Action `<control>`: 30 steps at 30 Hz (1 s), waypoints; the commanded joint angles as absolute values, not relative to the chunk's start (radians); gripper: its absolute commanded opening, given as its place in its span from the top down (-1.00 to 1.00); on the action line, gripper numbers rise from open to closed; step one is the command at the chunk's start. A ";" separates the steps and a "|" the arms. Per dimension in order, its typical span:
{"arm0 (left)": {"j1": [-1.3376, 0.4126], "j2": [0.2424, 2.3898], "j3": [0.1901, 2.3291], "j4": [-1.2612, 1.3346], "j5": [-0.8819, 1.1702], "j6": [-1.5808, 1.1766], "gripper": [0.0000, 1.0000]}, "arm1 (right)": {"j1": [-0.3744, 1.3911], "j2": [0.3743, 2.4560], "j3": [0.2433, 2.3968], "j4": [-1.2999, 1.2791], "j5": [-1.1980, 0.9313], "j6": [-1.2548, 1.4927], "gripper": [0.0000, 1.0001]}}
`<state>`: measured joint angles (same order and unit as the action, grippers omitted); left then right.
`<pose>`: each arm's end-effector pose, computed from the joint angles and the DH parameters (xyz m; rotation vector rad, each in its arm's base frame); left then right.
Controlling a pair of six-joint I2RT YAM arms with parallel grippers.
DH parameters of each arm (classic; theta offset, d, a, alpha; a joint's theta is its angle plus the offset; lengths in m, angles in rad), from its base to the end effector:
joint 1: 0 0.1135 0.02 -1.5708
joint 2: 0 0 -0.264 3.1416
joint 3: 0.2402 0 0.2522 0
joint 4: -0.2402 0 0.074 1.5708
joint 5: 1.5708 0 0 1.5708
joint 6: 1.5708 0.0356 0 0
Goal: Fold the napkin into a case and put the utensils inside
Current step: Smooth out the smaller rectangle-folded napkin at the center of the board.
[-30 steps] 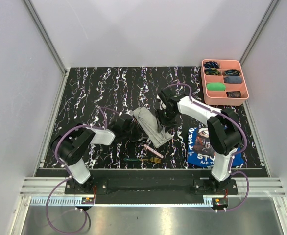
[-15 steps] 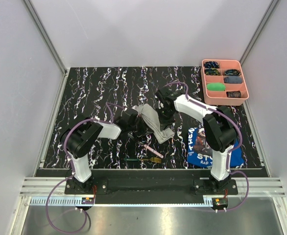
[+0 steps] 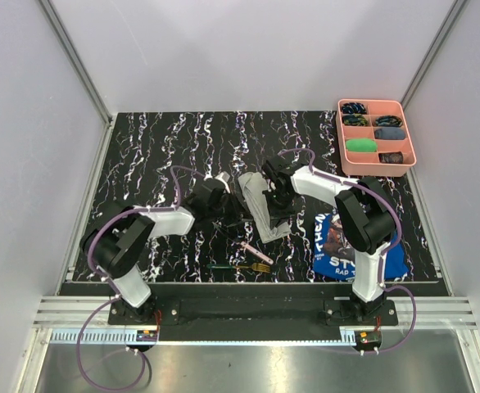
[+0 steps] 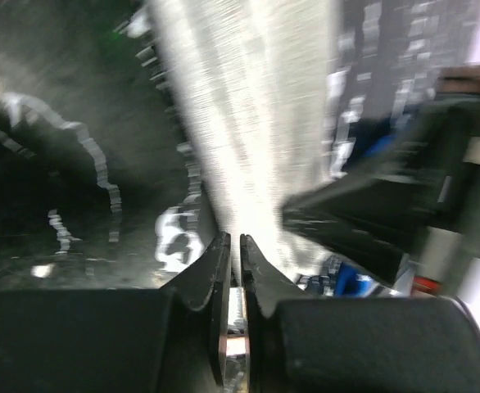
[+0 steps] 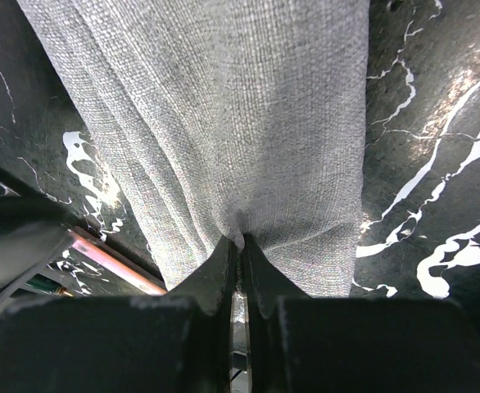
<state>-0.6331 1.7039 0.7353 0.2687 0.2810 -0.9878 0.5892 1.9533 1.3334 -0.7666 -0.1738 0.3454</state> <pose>0.2570 -0.2008 0.1376 -0.2808 2.5049 -1.0930 0.3065 0.2123 0.1577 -0.3932 3.0086 0.3623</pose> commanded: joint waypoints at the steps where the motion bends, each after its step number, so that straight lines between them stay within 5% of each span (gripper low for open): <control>1: -0.606 1.649 0.804 0.290 0.316 -0.953 0.76 | 0.592 1.954 1.336 -0.735 -0.132 0.344 0.86; 14: -0.574 2.017 1.060 0.315 0.391 -0.976 0.95 | 0.594 1.945 1.350 -0.750 -0.111 0.330 0.80; 20: -0.545 1.990 0.963 0.334 0.368 -0.994 1.00 | 0.594 1.870 1.393 -0.845 -0.006 0.325 0.21; 30: -0.535 1.933 0.816 0.497 0.353 -1.103 1.00 | 0.666 1.793 1.448 -0.775 -0.057 0.164 -0.32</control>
<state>-0.5468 1.9675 0.8932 0.4591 0.3931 -1.0588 0.6216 1.8416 1.4097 -0.8410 -0.0227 0.2802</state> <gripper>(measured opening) 0.004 0.623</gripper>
